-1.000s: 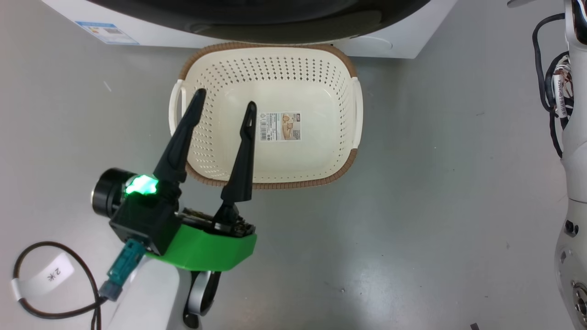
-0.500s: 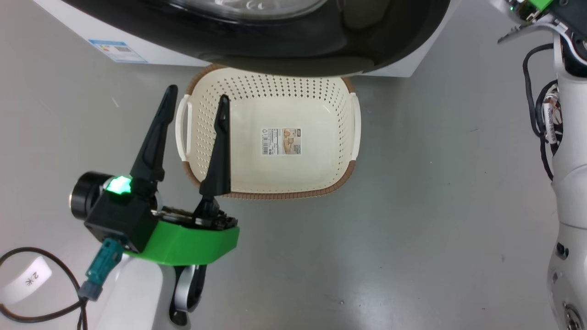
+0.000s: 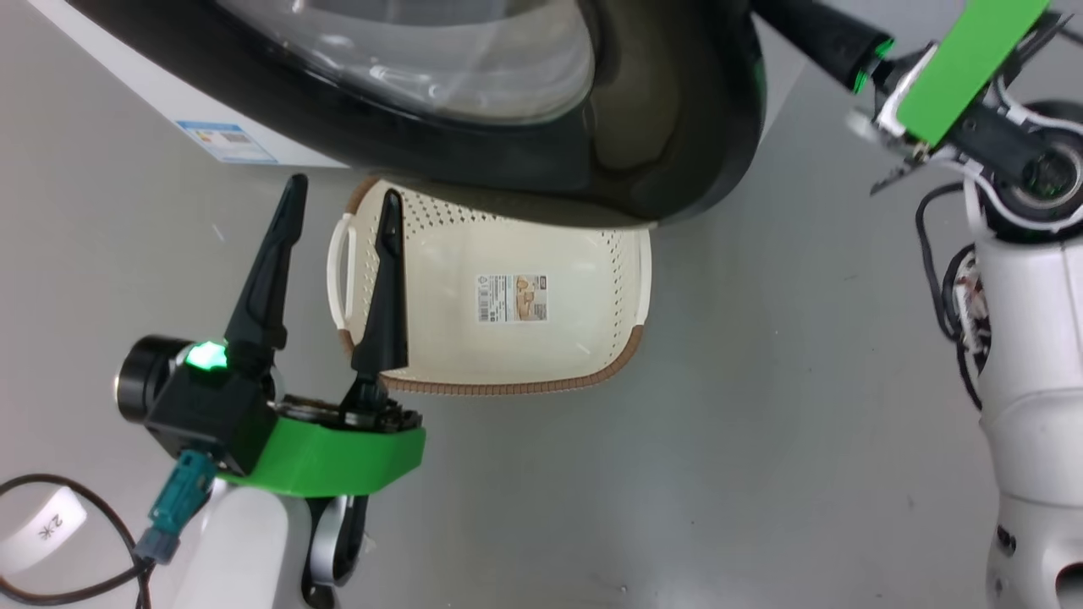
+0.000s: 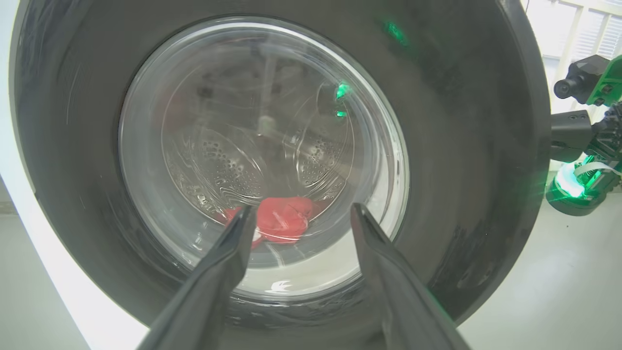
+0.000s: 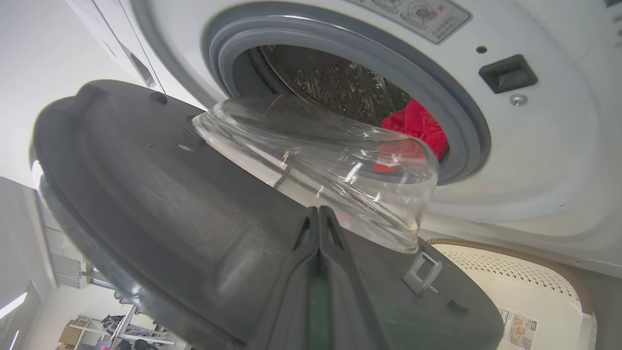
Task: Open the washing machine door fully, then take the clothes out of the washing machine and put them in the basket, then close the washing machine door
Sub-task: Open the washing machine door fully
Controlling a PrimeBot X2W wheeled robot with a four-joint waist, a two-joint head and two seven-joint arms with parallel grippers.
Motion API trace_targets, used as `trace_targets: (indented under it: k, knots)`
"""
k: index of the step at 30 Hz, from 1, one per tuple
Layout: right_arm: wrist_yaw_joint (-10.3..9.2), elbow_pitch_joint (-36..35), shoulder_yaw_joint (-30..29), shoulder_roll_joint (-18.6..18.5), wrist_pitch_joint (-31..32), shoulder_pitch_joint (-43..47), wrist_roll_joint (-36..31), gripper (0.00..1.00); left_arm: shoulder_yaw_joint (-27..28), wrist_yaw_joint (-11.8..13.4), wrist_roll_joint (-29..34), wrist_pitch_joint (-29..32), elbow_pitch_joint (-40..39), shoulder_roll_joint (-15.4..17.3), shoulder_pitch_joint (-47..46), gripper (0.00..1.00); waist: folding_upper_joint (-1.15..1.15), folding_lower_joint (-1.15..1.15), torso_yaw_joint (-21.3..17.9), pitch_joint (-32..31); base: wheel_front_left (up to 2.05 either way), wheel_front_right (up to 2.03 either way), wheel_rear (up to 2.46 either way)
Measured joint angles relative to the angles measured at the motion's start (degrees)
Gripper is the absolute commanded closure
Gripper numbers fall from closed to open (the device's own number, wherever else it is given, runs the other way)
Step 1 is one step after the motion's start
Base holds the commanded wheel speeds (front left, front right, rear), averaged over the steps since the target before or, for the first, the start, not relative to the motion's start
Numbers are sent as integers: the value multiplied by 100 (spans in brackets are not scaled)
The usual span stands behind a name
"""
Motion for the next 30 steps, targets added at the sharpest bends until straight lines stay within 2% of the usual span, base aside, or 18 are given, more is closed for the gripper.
trace_targets:
  k: [15,30]
  knots:
    - [0,-724,171,47,354,1159,177,100,172,26,101,0,-30,2,442,0,0,0,89,-649,0,0,0]
    - [1,-1185,414,76,608,2001,383,100,212,116,124,0,-99,10,798,0,0,0,652,-1074,0,0,0]
